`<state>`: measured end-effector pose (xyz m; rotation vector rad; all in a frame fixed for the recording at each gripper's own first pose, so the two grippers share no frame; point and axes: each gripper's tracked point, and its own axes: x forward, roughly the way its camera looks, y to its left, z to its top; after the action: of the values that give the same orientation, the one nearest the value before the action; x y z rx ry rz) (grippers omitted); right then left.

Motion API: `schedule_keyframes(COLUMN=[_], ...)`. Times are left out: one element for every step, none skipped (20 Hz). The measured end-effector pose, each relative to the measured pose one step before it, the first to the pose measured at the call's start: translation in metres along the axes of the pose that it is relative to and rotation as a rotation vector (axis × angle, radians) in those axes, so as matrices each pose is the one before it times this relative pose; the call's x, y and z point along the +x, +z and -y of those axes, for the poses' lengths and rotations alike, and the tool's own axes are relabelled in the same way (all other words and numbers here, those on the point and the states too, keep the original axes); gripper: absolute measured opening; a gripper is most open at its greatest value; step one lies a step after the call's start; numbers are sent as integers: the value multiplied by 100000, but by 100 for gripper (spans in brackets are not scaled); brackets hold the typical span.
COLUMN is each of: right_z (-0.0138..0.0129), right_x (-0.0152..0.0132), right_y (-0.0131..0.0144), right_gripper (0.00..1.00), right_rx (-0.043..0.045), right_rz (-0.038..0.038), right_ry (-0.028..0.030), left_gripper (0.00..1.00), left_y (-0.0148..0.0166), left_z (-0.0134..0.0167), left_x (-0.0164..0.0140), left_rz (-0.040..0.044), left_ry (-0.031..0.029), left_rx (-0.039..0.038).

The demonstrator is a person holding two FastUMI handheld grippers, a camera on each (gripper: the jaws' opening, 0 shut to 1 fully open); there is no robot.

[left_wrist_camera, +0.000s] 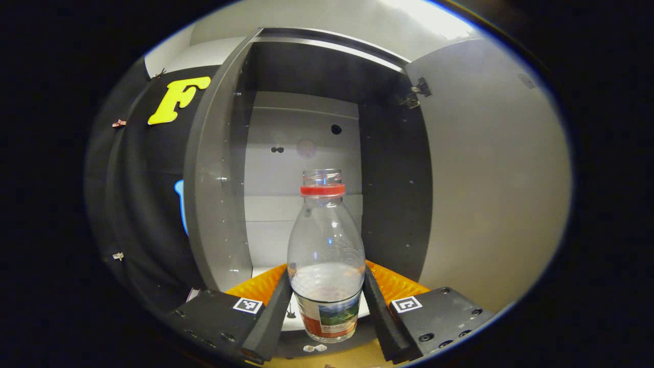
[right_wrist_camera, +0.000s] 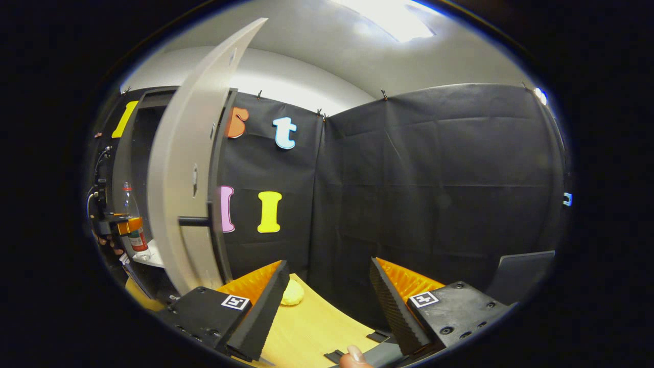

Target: Open the cabinet door with the right hand, grasp the bottle in the cabinet with the left hand and place it on the coaster, then close the cabinet door with the right hand.

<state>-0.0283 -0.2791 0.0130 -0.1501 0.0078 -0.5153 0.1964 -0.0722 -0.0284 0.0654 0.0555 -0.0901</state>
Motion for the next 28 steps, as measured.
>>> schedule_keyframes(right_z=[-608, -724, -679, -836, -692, -774, -1117, -1176, -999, -1020, -1072, -1285, -1391, -1277, -1101, -872, -1300, -1389, -1183, -996, -756, -595, -484, -352, -343, -431, -291, -100], right_x=[-1144, -907, -1032, -993, -1037, -720, -992, -864, -766, -579, -690, -587, -224, -307, 14, 137, 84, 396, 271, 370, 426, 531, 378, 362, 610, 516, 419, 507], right_y=[313, 499, 287, 289, 14, -276, 58, 192, 269, 301, 227, 291, 245, -232, -510, -594, -637, -652, -686, -804, -591, -406, -378, -280, -326, -484, -630, -777], right_gripper=[97, 98, 97, 97, 98, 97, 98, 97, 97, 97, 97, 97, 94, 94, 97, 97, 97, 97, 98, 98, 97, 98, 98, 98, 98, 98, 98, 98], right_rx=[-250, -585, -1185, -1442, -847, -112, 99, -156, -835, -729, 332, 1061, 1097, 191, -249, -57, 498, 958, 1025, 725, 554, 310, 231, 510, 944, 1116, 774, 530], right_rz=[1030, 1073, 781, 247, 227, 13, 35, 528, 591, 661, 1016, 891, 548, -198, -1104, -1466, -1425, -1463, -1699, -2055, -1285, -773, -370, 161, 8, -394, -1300, -1514], right_ry=[34, 256, 382, -34, -25, 313, 1089, 962, 515, 768, 990, 1960, 2045, 1237, 1494, 1328, 1724, 2154, 2312, 2120, 1780, 1418, 1440, 830, 1210, 1544, 1661, 1346], left_gripper=[77, 77, 77, 77, 77, 77, 77, 77, 77, 77, 77, 77, 76, 77, 77, 77, 77, 77, 77, 77, 77, 77, 77, 77, 77, 77, 77, 77], left_y=[-133, -321, -365, -556, -676, -1005, -1049, -1304, -1272, -1436, -1167, -1020, -794, -520, -1291, -1262, -1544, -1717, -1519, -1861, -1673, -1362, -1324, -820, -617, -743, -1053, -1130], left_z=[-195, -287, -122, -29, 89, -65, -229, -513, -527, -505, -520, -447, -298, -51, -237, 27, 35, 37, 113, 116, 214, 352, -128, -180, -261, -137, -73, 56], left_x=[-1192, -1133, -1275, -1171, -1144, -1071, -1076, -1130, -1083, -985, -909, -785, -752, -438, -958, -602, -368, -272, -183, -159, -144, -6, -92, -79, 150, -33, 106, 70], left_rz=[-249, -410, -454, -395, -645, -1143, -1121, -1269, -1443, -1633, -1068, 441, 1524, 1526, 908, -576, -674, -1093, -1688, -2228, -1569, -1293, -126, 1519, 2183, 1575, 457, -837], left_ry=[-1295, -1391, -1654, -2310, -2728, -2626, -1650, -649, -253, -71, 131, -191, -536, -660, -969, -1120, -720, -282, -286, -190, -1283, -1209, 871, 1017, 969, 1021, 410, 111], left_rx=[-139, -317, -1052, -2189, -2552, -2156, -1830, -1163, -359, -13, 455, 620, 591, 980, 1428, 1511, 796, -7, -483, -1052, -1093, -1025, -838, -699, -533, -372, -197, 403])
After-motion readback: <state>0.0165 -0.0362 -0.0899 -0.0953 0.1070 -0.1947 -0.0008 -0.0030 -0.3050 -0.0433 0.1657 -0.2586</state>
